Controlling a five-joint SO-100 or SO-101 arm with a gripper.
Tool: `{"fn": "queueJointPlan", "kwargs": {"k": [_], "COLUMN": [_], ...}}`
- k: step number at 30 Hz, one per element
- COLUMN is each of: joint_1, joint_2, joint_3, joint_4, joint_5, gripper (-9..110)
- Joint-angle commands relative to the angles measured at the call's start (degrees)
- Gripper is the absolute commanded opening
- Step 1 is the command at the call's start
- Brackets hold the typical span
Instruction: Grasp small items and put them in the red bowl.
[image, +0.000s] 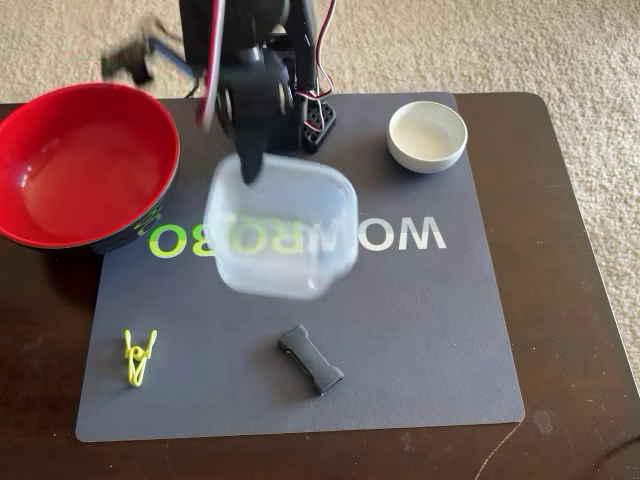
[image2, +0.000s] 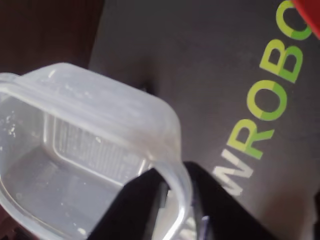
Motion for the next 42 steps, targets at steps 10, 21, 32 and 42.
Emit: {"fn": "queueJointPlan", "kwargs": {"k": [10,21,32,42], "joint_1": [69.6,83.3,68.9,67.9], "joint_2": [38.1,18.5,3.7,-13.1], "joint_3": [45.0,43.9,23.4,9.8], "joint_4": [-5.3,-21.8,-18.0,-17.3], "joint_5": [34.9,35.2,20.9,19.0], "gripper": [0,0,0,0]}}
